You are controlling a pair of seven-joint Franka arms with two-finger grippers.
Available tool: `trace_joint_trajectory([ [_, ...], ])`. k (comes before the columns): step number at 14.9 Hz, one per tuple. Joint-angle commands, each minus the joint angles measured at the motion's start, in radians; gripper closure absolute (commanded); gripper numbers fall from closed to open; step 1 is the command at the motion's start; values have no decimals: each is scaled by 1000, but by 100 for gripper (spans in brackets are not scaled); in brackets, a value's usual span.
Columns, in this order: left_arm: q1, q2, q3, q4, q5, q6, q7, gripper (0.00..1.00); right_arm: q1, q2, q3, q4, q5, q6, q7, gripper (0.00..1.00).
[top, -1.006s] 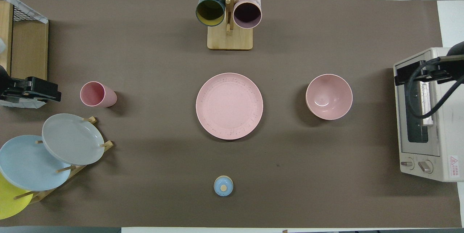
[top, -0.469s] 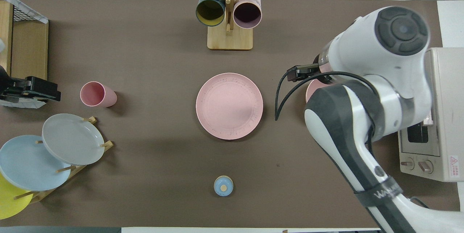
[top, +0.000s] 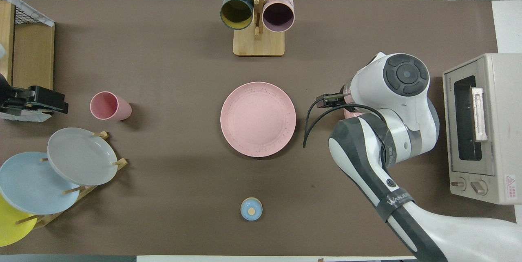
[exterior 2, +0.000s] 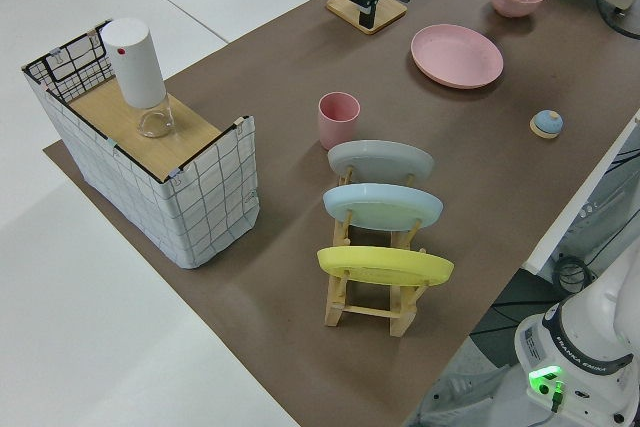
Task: Organize tableware
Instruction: 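Reach the right gripper to the pink bowl and grasp its rim, then carry the bowl over the plate while the left gripper reaches the cup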
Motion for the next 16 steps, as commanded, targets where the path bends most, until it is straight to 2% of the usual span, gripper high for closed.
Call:
trace_joint_trajectory([
  [1,7,-11,-3,-1,20,4,-9,0,-8,-2,-3,-53,-6,24,3,4],
  [2,7,-11,-3,-4,20,4,-2,0,-9,-3,-3,-64,-7,26,3,5],
  [7,11,-11,-3,-4,20,7,3,0,-23,-2,-5,-88,-7,48,14,31],
  [9,11,-11,-3,-4,20,18,6,0,-24,10,-5,-91,-9,54,15,35],
  [11,11,-11,-3,-4,20,24,8,0,-24,20,-3,-91,-27,58,15,43],
  [14,11,-15,-5,-36,18,76,-3,0,-23,21,-5,-91,-38,58,15,64],
  [15,11,-20,-5,-39,18,76,-3,0,-23,24,-5,-91,-47,58,15,75],
  [16,11,-20,-5,-39,16,76,-3,0,-23,24,-5,-90,-58,57,14,94],
])
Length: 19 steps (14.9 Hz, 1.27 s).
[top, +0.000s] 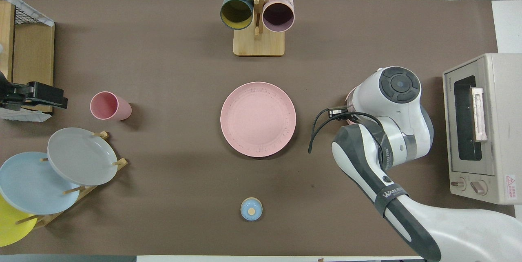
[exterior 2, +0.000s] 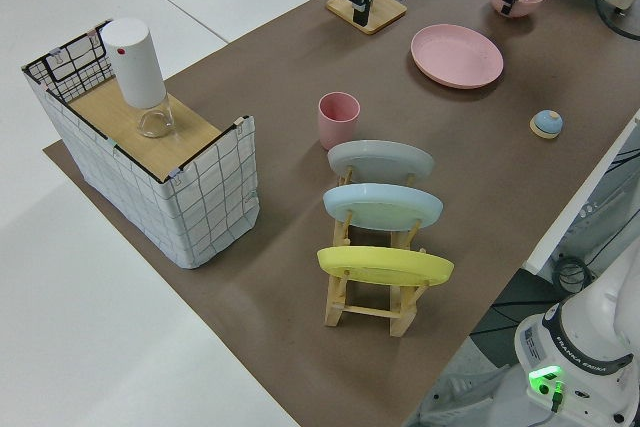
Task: Organize tableware
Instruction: 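Carry the bowl over the plate while the left gripper reaches the cup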
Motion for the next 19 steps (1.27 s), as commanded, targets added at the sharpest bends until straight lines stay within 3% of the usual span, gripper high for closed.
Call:
trace_joint_trajectory([
  [1,10,-20,-6,-30,16,30,-3,0,-8,1,8,-5,-39,15,14,100],
  [4,10,-20,-6,-30,16,30,-3,0,11,3,8,24,-53,-7,14,100],
  [6,3,-16,-6,-30,16,33,-8,0,45,24,8,113,-53,-85,23,100],
  [8,3,3,-6,-30,13,47,-8,0,112,67,9,253,-52,-192,119,100],
  [12,-1,75,-6,-83,12,169,-6,0,298,294,9,648,-55,-405,419,100],
  [13,-6,101,-8,-101,9,212,-6,0,332,322,9,685,-56,-433,461,100],
  [19,-32,216,-9,-192,-20,438,-6,0,424,325,11,638,-49,-289,518,100],
])
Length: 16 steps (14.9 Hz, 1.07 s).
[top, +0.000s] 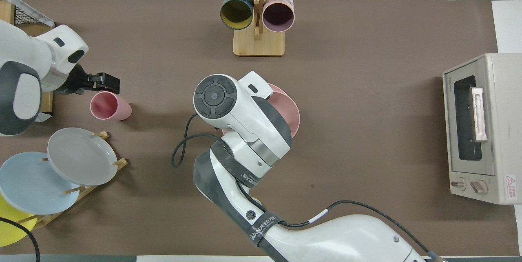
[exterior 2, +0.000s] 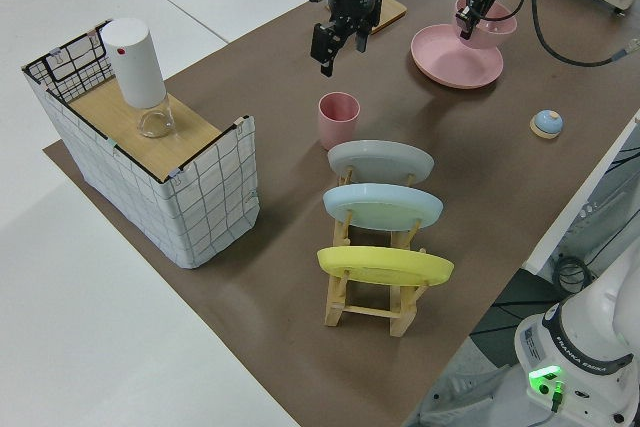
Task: Organize tableware
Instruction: 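Lower the bowl onto the plate while the left gripper grasps the cup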
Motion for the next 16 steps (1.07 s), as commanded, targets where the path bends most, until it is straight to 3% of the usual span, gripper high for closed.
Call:
trace_joint_trajectory([
  [1,-10,18,8,-26,-11,55,-6,0,8,-2,-1,-22,-4,56,3,100],
  [13,-10,-57,8,-217,-65,141,-89,0,36,-11,2,-139,-1,197,0,100],
  [16,-10,-58,8,-234,-65,163,-97,13,36,-13,2,-142,10,202,0,100],
])
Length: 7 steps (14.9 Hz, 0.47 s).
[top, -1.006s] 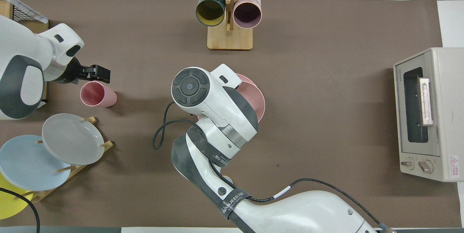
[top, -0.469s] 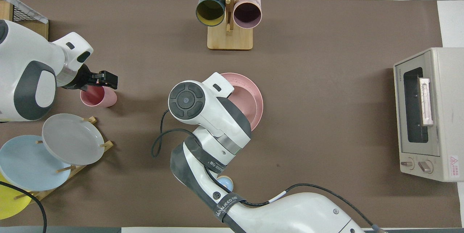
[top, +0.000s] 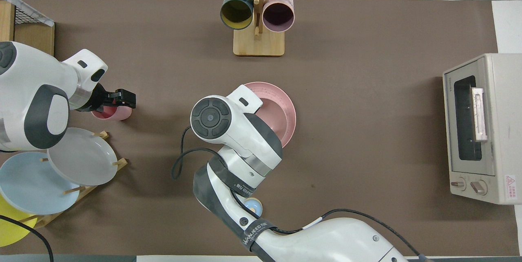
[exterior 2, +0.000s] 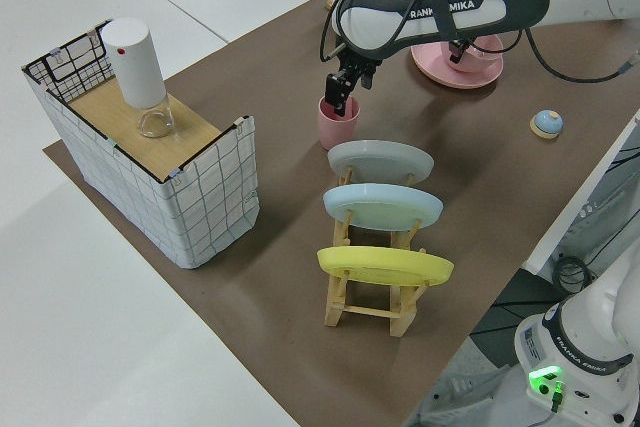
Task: Organize tableware
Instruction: 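Lower the bowl onto the plate while the left gripper grasps the cup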
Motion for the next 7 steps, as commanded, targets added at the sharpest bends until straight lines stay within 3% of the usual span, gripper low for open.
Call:
trace_joint_trajectory([
  [1,-8,-44,6,-69,-15,57,-16,22,-6,-16,2,-45,11,43,-3,75],
  [2,-8,-52,6,-92,-15,83,-18,33,-11,-18,2,-45,11,41,-9,58],
  [4,-8,-60,6,-118,-15,118,-19,53,-13,-16,2,-28,9,31,-15,43],
  [5,-8,-60,8,-118,-15,120,-19,69,-16,-16,2,-2,8,12,-15,32],
  [6,-9,-60,8,-118,-14,120,-18,92,-16,-12,2,38,2,-26,-15,27],
  [7,-14,-60,8,-118,-14,120,-15,100,-17,-4,2,73,-4,-66,-15,26],
])
